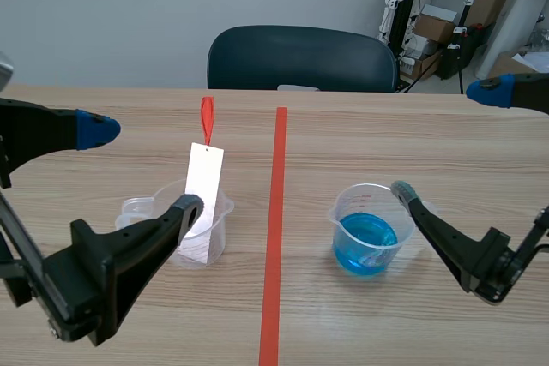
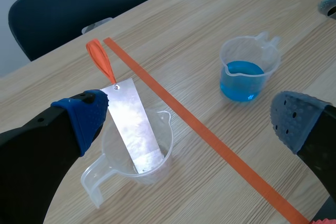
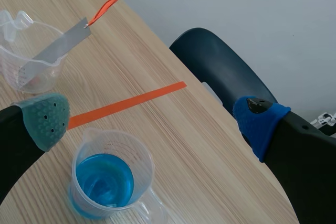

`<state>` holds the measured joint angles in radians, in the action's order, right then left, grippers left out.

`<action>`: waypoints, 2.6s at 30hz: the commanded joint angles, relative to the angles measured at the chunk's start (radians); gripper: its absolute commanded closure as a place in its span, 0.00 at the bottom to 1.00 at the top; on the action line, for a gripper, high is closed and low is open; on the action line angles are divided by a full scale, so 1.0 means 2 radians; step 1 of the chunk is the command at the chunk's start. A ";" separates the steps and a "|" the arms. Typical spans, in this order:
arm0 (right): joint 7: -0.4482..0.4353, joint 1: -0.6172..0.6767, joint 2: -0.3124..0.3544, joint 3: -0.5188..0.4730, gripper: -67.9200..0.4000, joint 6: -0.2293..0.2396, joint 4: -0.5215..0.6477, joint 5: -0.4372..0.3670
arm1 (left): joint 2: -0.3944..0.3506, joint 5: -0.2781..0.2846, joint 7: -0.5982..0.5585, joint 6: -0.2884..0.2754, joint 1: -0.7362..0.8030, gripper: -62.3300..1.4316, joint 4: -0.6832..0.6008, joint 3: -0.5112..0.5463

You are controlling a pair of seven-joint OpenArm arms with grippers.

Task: Do the redox reaction experiment. lift the metal plate out of the left beaker

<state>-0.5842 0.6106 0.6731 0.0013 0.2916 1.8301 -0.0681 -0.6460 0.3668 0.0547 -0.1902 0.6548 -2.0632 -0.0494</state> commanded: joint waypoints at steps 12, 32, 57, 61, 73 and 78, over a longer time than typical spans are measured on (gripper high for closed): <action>-0.008 -0.008 0.002 -0.006 0.00 -0.004 0.007 -0.004 | 0.000 0.004 0.017 0.000 -0.001 0.00 -0.004 -0.003; 0.075 -0.101 0.001 0.022 0.00 0.047 0.007 -0.075 | 0.000 0.003 0.121 0.000 -0.001 0.00 -0.004 -0.003; 0.174 -0.206 -0.045 0.121 0.00 0.049 0.007 -0.114 | 0.000 0.003 0.072 0.000 -0.005 0.00 -0.004 -0.003; 0.186 -0.216 -0.060 0.130 0.00 0.049 0.007 -0.115 | 0.000 0.003 0.072 0.000 -0.005 0.00 -0.004 -0.003; 0.224 -0.239 -0.106 0.161 0.00 0.051 0.006 -0.116 | 0.000 -0.027 0.093 0.012 -0.005 0.00 -0.004 0.005; 0.244 -0.250 -0.127 0.167 0.00 0.051 0.006 -0.116 | 0.000 0.000 0.103 0.088 0.005 0.00 -0.004 0.028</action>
<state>-0.0902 0.1272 0.4221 0.3363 0.3969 1.8301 -0.2893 -0.6456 0.3656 0.2790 -0.0200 0.6514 -2.0632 -0.0265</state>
